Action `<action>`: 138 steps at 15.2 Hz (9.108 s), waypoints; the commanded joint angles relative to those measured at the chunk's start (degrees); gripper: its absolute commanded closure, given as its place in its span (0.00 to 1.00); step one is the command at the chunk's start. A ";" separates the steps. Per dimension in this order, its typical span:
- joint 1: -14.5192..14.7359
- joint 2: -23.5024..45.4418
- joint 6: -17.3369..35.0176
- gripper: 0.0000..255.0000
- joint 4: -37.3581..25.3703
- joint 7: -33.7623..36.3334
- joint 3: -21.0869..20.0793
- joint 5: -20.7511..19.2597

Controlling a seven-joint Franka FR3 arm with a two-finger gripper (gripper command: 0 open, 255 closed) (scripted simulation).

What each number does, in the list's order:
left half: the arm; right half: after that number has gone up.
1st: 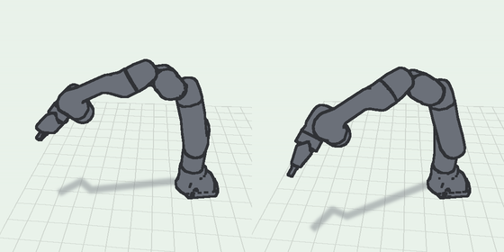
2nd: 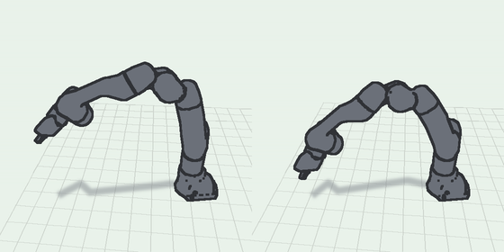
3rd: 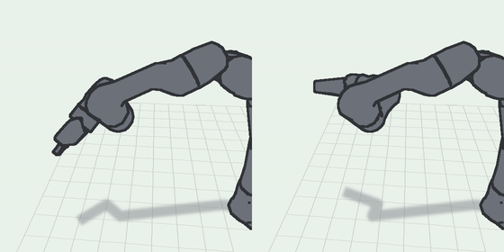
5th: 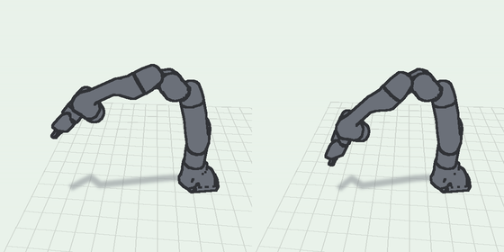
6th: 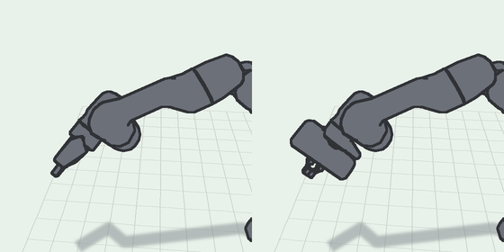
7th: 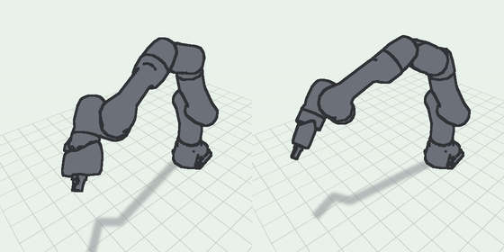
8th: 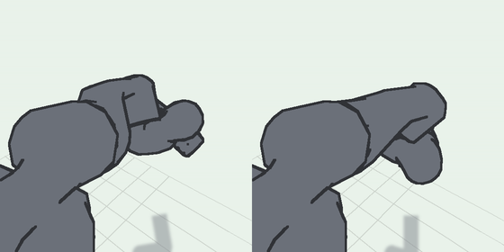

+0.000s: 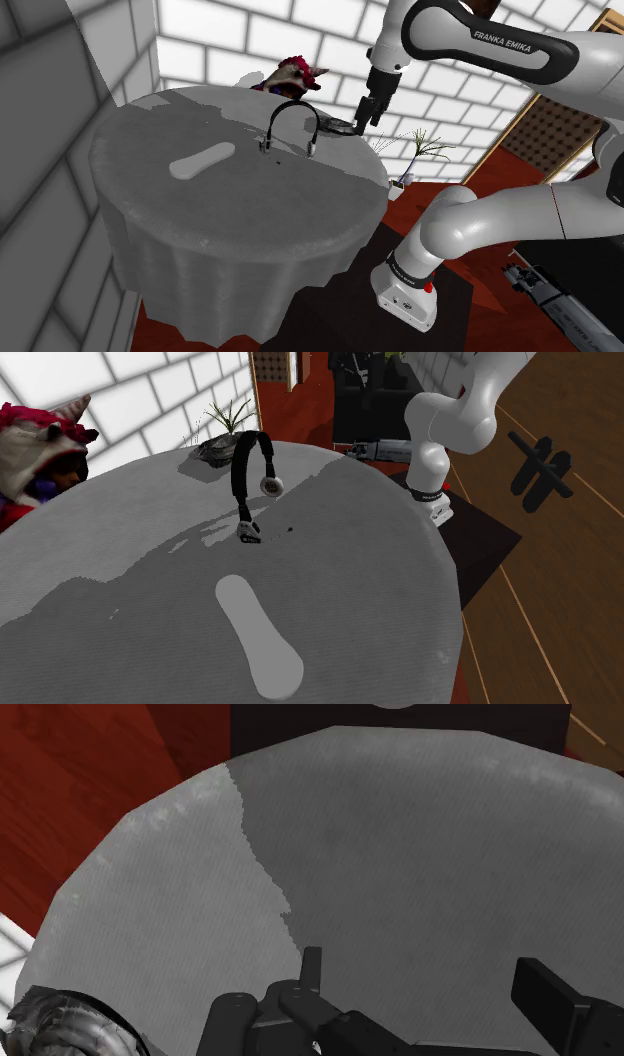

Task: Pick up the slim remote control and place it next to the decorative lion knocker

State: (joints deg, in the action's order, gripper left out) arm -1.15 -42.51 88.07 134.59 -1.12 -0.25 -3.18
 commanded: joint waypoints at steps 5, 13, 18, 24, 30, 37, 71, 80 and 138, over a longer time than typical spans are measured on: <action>-0.47 1.97 3.60 0.00 1.45 11.95 -5.69 4.65; -2.22 11.60 12.52 0.00 -0.74 35.23 -16.75 11.29; -4.20 20.79 18.22 0.00 -5.40 49.83 -23.04 12.06; -6.47 34.25 23.80 0.00 -13.94 68.17 -29.04 8.18; -5.80 49.29 26.43 0.00 -25.50 86.62 -31.00 0.05; -0.77 66.08 25.28 0.00 -42.84 103.94 -27.54 -8.16; 0.28 68.71 25.10 1.00 -45.73 106.03 -26.58 -9.03; 0.45 67.32 18.88 1.00 -50.74 105.39 -27.06 -8.15; -26.62 15.95 28.04 1.00 7.65 47.75 2.94 2.98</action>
State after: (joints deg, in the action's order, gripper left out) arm -27.75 -27.05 115.22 141.19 46.72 2.62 -0.20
